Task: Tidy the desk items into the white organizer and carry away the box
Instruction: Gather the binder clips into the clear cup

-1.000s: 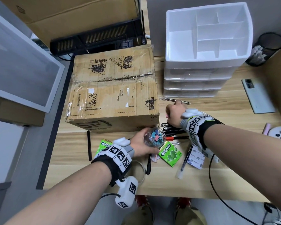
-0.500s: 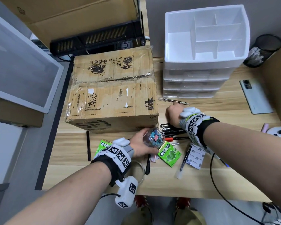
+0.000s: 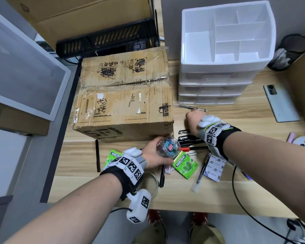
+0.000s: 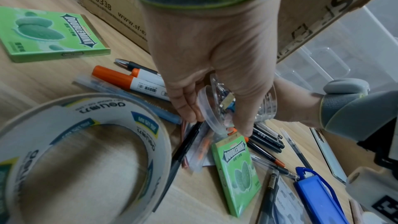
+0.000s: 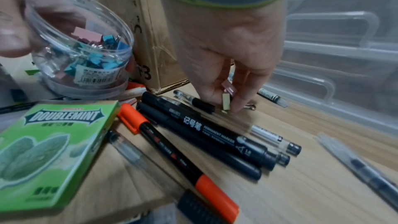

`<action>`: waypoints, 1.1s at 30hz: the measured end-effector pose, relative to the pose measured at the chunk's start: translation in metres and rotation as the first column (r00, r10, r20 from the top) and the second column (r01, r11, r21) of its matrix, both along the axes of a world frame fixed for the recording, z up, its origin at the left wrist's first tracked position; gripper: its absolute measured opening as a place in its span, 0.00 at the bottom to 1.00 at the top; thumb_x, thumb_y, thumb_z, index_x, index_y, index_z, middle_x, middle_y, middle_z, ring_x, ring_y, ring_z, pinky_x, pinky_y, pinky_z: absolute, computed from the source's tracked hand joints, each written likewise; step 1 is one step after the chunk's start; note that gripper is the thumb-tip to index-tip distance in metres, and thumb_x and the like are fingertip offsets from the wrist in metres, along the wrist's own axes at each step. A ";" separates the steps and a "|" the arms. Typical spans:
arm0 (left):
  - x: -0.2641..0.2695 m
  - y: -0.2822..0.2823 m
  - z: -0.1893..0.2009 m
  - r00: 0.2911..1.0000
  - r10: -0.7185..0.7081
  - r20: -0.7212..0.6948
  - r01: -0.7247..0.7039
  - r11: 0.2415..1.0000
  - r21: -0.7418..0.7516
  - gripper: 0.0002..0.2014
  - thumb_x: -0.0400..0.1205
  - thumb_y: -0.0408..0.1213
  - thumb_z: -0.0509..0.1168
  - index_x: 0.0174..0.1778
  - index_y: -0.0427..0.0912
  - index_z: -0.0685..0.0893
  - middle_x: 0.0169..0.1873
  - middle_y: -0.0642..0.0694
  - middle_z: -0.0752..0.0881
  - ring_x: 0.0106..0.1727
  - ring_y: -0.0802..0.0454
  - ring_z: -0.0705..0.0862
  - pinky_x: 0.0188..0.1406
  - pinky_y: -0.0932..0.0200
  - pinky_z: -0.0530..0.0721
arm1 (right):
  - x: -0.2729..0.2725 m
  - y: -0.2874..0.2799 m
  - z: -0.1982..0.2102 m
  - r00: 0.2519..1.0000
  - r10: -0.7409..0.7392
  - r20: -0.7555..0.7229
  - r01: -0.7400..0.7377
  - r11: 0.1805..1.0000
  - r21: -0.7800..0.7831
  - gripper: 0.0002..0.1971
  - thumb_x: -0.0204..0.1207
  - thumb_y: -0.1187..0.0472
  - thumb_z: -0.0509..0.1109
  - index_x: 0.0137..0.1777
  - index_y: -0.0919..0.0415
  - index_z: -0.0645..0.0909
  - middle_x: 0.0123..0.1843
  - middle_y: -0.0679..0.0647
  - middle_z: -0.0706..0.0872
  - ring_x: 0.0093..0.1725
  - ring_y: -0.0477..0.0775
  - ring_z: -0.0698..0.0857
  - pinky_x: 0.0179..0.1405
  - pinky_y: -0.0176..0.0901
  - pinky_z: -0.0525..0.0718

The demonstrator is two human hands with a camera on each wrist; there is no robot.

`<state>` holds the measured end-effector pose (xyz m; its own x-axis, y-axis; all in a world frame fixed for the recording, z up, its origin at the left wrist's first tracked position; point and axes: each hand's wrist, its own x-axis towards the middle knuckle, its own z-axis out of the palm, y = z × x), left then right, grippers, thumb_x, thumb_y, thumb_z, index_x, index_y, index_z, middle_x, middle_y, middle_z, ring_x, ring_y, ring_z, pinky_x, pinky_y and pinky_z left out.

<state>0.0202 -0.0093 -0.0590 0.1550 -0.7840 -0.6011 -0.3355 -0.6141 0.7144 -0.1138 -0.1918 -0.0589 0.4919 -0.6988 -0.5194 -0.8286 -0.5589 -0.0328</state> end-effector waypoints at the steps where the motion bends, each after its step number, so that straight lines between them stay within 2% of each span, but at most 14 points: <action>1: -0.001 0.000 0.001 1.000 0.001 0.001 -0.001 1.000 0.003 0.44 0.62 0.34 0.86 0.73 0.44 0.74 0.57 0.52 0.87 0.58 0.56 0.86 0.62 0.65 0.79 | 0.000 0.000 0.000 1.000 -0.009 0.005 0.009 1.000 0.001 0.06 0.73 0.70 0.66 0.43 0.63 0.83 0.42 0.57 0.85 0.37 0.56 0.85 0.35 0.43 0.85; 7: -0.002 0.000 0.002 1.000 -0.002 0.020 0.001 1.000 0.013 0.43 0.62 0.36 0.86 0.72 0.47 0.74 0.57 0.53 0.87 0.57 0.56 0.86 0.63 0.64 0.80 | 0.002 -0.004 0.001 0.993 -0.112 0.030 0.112 0.994 -0.011 0.07 0.77 0.67 0.68 0.37 0.63 0.82 0.31 0.54 0.81 0.25 0.50 0.77 0.26 0.39 0.77; 9: -0.003 0.000 0.003 1.000 -0.004 0.021 0.004 1.000 0.009 0.44 0.61 0.37 0.86 0.73 0.47 0.74 0.58 0.53 0.87 0.58 0.56 0.86 0.65 0.62 0.81 | 0.000 -0.005 0.001 0.984 -0.165 0.067 0.166 0.986 -0.003 0.06 0.77 0.66 0.69 0.42 0.63 0.86 0.31 0.53 0.82 0.26 0.49 0.78 0.28 0.38 0.78; 10: -0.003 0.000 0.003 1.000 -0.006 0.022 0.005 1.000 0.009 0.44 0.61 0.37 0.86 0.72 0.48 0.74 0.57 0.53 0.87 0.58 0.56 0.86 0.65 0.61 0.81 | -0.001 -0.006 0.001 0.975 -0.195 0.108 0.195 0.981 0.005 0.06 0.77 0.66 0.69 0.44 0.63 0.88 0.34 0.54 0.86 0.29 0.50 0.81 0.31 0.39 0.82; 13: -0.006 0.000 0.006 0.999 -0.016 0.037 0.016 1.000 0.007 0.42 0.61 0.38 0.86 0.71 0.49 0.75 0.57 0.54 0.87 0.57 0.56 0.86 0.62 0.63 0.81 | -0.009 -0.006 0.007 0.910 -0.328 0.253 0.299 0.943 0.148 0.07 0.73 0.68 0.71 0.46 0.65 0.91 0.45 0.58 0.93 0.41 0.51 0.88 0.48 0.43 0.90; 14: -0.006 0.000 0.006 0.999 -0.013 0.034 0.012 1.000 0.006 0.43 0.61 0.38 0.86 0.71 0.49 0.75 0.57 0.53 0.87 0.57 0.56 0.86 0.61 0.63 0.81 | -0.011 -0.006 0.011 0.870 -0.390 0.302 0.334 0.916 0.222 0.06 0.71 0.68 0.73 0.45 0.66 0.90 0.44 0.57 0.93 0.40 0.49 0.88 0.46 0.41 0.89; 16: -0.011 0.000 0.008 0.999 -0.019 0.028 0.019 1.000 -0.003 0.43 0.61 0.37 0.86 0.71 0.48 0.75 0.57 0.53 0.88 0.57 0.56 0.86 0.62 0.62 0.82 | -0.021 -0.002 0.027 0.783 -0.493 0.378 0.368 0.858 0.358 0.04 0.67 0.68 0.80 0.42 0.64 0.90 0.38 0.49 0.92 0.36 0.42 0.86 0.35 0.31 0.83; 18: -0.011 0.001 0.008 0.999 -0.018 0.032 0.018 1.000 -0.004 0.42 0.61 0.38 0.87 0.71 0.48 0.76 0.56 0.53 0.88 0.57 0.56 0.87 0.63 0.60 0.82 | -0.028 0.004 0.044 0.736 -0.533 0.418 0.330 0.821 0.466 0.06 0.65 0.68 0.82 0.40 0.59 0.90 0.34 0.44 0.90 0.34 0.38 0.86 0.33 0.29 0.80; 22: -0.016 0.001 0.013 1.000 0.006 0.014 -0.006 1.000 -0.015 0.39 0.61 0.36 0.86 0.67 0.48 0.77 0.56 0.53 0.88 0.55 0.57 0.86 0.57 0.67 0.81 | -0.038 0.030 0.065 0.675 -0.590 0.444 0.187 0.718 0.670 0.05 0.69 0.72 0.80 0.41 0.64 0.89 0.25 0.47 0.86 0.24 0.40 0.85 0.30 0.33 0.87; 25: -0.018 0.002 0.016 1.000 0.028 0.004 -0.028 0.999 -0.037 0.38 0.63 0.34 0.86 0.67 0.49 0.77 0.54 0.53 0.87 0.53 0.58 0.86 0.46 0.77 0.77 | -0.036 0.053 0.063 0.698 -0.506 0.506 0.108 0.773 0.625 0.06 0.70 0.69 0.80 0.38 0.59 0.88 0.22 0.43 0.84 0.21 0.36 0.81 0.27 0.32 0.82; 27: -0.019 0.003 0.017 0.999 0.033 0.002 -0.033 0.998 -0.050 0.36 0.63 0.33 0.86 0.65 0.50 0.77 0.53 0.53 0.88 0.52 0.57 0.86 0.43 0.80 0.77 | -0.033 0.067 0.062 0.695 -0.485 0.530 0.068 0.779 0.624 0.07 0.72 0.69 0.77 0.38 0.57 0.87 0.24 0.43 0.86 0.22 0.36 0.81 0.27 0.32 0.81; 29: -0.019 0.004 0.016 0.999 0.048 -0.018 -0.049 0.997 -0.063 0.35 0.63 0.32 0.85 0.65 0.48 0.78 0.51 0.52 0.89 0.51 0.56 0.86 0.41 0.81 0.78 | -0.030 0.076 0.062 0.669 -0.509 0.542 0.074 0.771 0.633 0.07 0.74 0.69 0.74 0.40 0.57 0.88 0.29 0.48 0.88 0.26 0.41 0.83 0.31 0.36 0.84; 31: -0.019 0.004 0.015 0.997 0.062 -0.049 -0.065 0.996 -0.068 0.36 0.63 0.30 0.85 0.66 0.46 0.78 0.50 0.51 0.89 0.50 0.56 0.87 0.42 0.81 0.79 | -0.028 0.077 0.064 0.658 -0.543 0.522 0.069 0.733 0.676 0.08 0.75 0.73 0.69 0.46 0.62 0.89 0.35 0.58 0.89 0.29 0.48 0.83 0.33 0.39 0.84; 33: -0.020 0.005 0.013 0.994 0.067 -0.090 -0.073 0.994 -0.077 0.37 0.64 0.27 0.84 0.68 0.43 0.77 0.51 0.50 0.89 0.48 0.59 0.87 0.43 0.80 0.80 | -0.029 0.076 0.068 0.642 -0.575 0.507 0.051 0.692 0.720 0.11 0.77 0.76 0.64 0.51 0.69 0.88 0.37 0.61 0.88 0.30 0.49 0.83 0.32 0.38 0.83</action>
